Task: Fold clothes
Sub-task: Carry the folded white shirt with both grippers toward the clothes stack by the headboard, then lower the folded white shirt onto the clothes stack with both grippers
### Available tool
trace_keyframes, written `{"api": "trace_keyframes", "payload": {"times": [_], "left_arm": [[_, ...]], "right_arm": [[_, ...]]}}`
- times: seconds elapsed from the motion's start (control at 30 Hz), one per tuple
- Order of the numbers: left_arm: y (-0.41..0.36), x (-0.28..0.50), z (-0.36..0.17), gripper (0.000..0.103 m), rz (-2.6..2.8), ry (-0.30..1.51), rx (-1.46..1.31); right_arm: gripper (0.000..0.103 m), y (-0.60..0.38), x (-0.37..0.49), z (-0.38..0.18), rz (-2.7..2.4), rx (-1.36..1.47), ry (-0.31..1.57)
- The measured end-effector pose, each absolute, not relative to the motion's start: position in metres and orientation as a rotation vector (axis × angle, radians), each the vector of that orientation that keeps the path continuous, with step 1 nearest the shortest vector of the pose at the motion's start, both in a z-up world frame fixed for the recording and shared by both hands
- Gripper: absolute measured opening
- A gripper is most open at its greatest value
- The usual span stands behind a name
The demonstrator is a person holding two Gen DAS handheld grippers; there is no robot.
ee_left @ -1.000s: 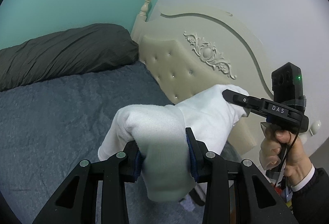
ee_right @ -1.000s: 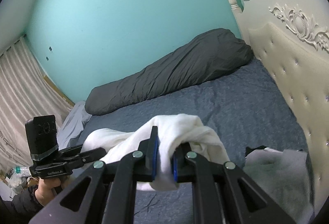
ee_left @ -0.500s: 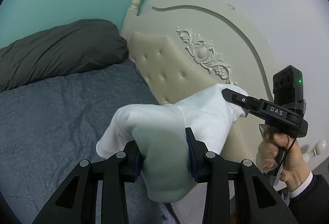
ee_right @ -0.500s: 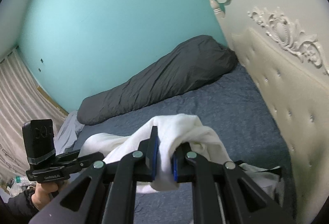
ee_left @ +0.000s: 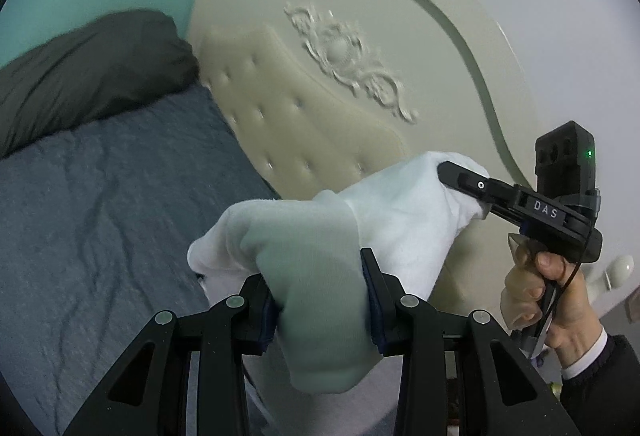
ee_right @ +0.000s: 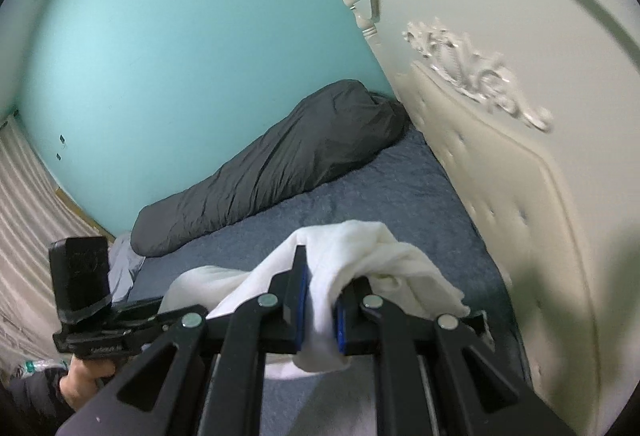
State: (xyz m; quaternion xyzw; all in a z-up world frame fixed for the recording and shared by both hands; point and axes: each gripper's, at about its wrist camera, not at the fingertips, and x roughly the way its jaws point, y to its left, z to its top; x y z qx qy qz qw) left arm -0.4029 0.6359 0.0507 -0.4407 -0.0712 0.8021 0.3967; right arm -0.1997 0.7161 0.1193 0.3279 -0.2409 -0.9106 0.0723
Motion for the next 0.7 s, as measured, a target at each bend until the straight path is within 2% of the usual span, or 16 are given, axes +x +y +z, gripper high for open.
{"api": "trace_keyframes", "payload": {"times": [0.47,0.7], "left_arm": [[0.644,-0.316,0.020,0.039,1.957,-0.101,-1.139],[0.638,-0.286,-0.024,0.039,1.901,-0.150,-1.244]], "right_arm": [[0.010,0.701,-0.071,0.080,-2.737,1.026,-0.822],[0.010,0.690,-0.031,0.039,-2.696,1.072,-0.954]]}}
